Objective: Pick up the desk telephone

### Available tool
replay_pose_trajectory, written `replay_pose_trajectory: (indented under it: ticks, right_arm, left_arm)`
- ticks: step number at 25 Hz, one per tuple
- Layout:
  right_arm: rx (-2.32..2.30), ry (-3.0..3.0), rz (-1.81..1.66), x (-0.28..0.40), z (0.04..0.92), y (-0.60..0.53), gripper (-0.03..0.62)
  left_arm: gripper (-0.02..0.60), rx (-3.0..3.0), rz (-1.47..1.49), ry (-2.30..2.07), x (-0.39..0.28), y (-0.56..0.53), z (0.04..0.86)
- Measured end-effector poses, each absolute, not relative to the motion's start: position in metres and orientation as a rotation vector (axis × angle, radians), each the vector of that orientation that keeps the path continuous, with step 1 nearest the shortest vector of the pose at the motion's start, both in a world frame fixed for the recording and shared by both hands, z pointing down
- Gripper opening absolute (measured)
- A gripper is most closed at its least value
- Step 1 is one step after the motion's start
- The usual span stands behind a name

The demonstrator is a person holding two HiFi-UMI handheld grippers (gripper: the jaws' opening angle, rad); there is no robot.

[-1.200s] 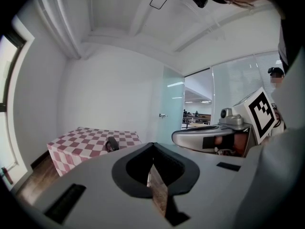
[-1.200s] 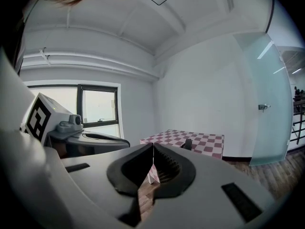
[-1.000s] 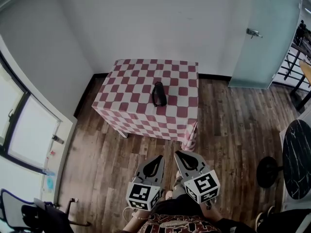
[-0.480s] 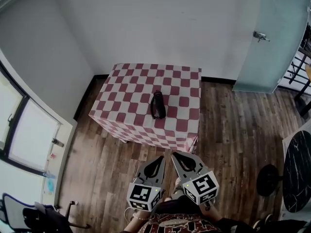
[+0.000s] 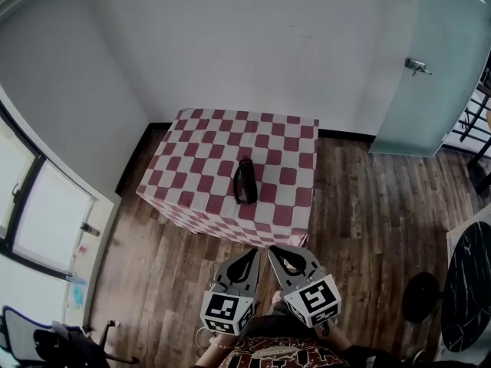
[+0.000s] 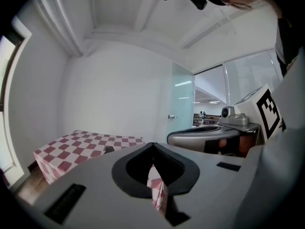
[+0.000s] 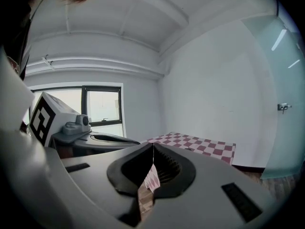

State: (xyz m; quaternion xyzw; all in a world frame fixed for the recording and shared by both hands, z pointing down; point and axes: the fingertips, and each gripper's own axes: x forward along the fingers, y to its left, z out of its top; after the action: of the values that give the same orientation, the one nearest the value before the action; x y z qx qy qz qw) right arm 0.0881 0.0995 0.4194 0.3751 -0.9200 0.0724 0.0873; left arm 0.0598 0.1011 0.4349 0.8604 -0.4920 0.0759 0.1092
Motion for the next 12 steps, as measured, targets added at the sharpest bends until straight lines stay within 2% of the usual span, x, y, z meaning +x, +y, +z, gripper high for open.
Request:
replay_pose_trajectory:
  ticks: [12]
  right_arm:
    - [1.075, -2.741, 0.237, 0.098, 0.426, 0.078, 0.018]
  left_arm:
    - [0.006, 2.501, 0.237, -1.468, 0.07, 0.081, 0.441]
